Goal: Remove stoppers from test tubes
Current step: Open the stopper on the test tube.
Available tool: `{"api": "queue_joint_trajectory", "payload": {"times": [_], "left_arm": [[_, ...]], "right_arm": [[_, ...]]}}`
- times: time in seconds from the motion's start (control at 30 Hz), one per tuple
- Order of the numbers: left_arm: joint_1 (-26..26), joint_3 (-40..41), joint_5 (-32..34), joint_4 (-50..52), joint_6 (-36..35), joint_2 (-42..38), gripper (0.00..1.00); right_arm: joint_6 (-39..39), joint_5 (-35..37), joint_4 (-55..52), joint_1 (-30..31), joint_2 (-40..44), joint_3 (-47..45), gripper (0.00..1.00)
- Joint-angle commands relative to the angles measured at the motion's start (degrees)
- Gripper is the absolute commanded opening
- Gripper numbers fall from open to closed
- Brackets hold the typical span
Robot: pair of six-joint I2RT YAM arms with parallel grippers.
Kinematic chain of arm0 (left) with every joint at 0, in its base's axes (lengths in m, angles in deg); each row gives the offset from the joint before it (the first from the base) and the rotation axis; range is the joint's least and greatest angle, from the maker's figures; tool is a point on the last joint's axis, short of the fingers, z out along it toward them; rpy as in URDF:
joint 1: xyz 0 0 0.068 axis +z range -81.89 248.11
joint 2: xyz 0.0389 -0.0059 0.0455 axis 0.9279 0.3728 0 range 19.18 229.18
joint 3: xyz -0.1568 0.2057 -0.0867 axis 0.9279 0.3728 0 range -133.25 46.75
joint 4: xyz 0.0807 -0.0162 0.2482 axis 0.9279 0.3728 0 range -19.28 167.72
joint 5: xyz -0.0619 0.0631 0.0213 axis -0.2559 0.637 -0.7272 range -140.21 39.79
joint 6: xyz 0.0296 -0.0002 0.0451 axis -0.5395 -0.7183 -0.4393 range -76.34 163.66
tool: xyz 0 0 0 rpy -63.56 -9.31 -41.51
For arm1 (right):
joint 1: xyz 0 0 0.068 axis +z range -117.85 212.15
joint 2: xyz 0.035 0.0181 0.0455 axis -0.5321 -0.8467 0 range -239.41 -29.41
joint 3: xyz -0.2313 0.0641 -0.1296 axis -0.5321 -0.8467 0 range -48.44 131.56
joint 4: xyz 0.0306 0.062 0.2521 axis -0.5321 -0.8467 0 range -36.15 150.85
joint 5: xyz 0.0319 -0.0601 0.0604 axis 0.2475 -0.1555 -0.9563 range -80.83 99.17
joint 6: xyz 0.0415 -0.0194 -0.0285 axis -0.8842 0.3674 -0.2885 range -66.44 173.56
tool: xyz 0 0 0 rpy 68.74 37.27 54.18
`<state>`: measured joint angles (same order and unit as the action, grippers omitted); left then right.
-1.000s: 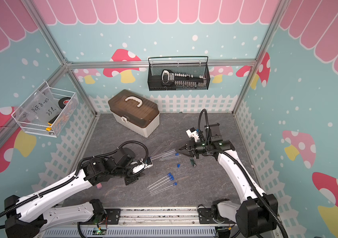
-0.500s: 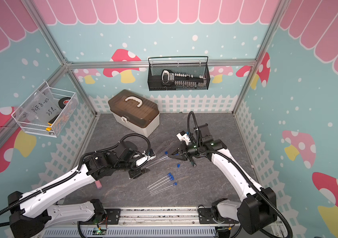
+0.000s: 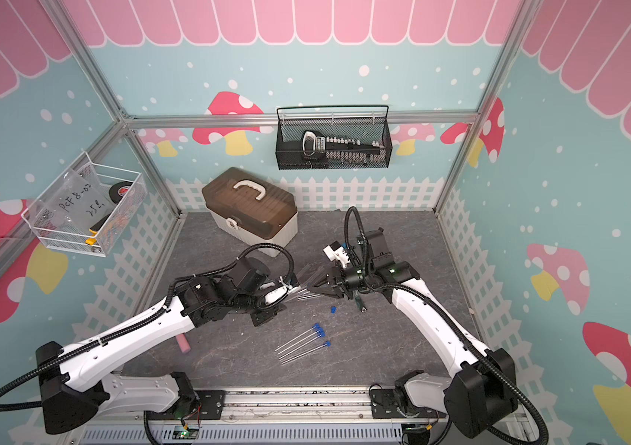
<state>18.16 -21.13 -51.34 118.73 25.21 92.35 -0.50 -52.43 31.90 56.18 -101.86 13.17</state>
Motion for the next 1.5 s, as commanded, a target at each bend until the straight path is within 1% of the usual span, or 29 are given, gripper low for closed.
{"api": "queue_joint_trajectory", "payload": {"times": [0.0,0.23,0.27,0.33,0.4,0.43,0.53,0.97,1.1,1.2,1.3,1.47], "left_arm": [[-0.2,-1.4,-1.0,-0.6,-1.0,0.4,0.27],[-0.5,-0.5,-0.2,0.0,-1.9,0.6,0.0],[-0.5,-0.4,0.2,0.1,-1.8,0.5,0.0],[-0.5,-0.3,0.8,0.3,-2.0,0.3,0.0],[-0.5,0.0,1.1,0.6,-2.6,0.0,0.0],[-0.5,0.2,1.3,0.8,-2.6,-0.1,0.0],[-0.5,0.6,1.3,0.9,-2.7,-0.7,0.0],[-1.1,1.2,0.7,1.3,-3.4,-1.3,0.0],[-1.4,1.3,0.9,1.3,-3.5,-1.1,0.0],[-1.5,1.2,0.8,1.5,-3.5,-1.1,0.0],[-1.6,1.1,1.1,1.6,-3.5,-0.8,0.0],[-1.6,0.8,1.1,1.8,-3.5,-0.5,0.0]], "right_arm": [[-0.1,-1.8,1.2,0.4,-0.8,0.3,0.0],[0.4,-2.0,1.2,0.4,-1.4,-0.3,0.0],[0.4,-2.2,1.2,0.4,-1.4,-0.3,0.02],[0.5,-2.6,1.2,0.3,-1.3,-0.4,0.13],[0.6,-2.6,1.1,0.2,-1.3,-0.3,0.3],[0.6,-2.7,1.1,0.2,-1.2,-0.4,0.35],[0.6,-3.0,1.1,0.1,-1.4,0.0,0.37],[0.1,-2.7,1.2,0.0,-1.9,0.3,0.37],[0.0,-2.8,1.4,0.1,-2.1,0.4,0.33],[0.1,-3.0,1.4,0.1,-2.3,0.5,0.31],[0.2,-3.5,1.4,0.1,-2.6,0.6,0.27],[0.5,-3.9,1.4,0.1,-3.1,0.6,0.12]]}}
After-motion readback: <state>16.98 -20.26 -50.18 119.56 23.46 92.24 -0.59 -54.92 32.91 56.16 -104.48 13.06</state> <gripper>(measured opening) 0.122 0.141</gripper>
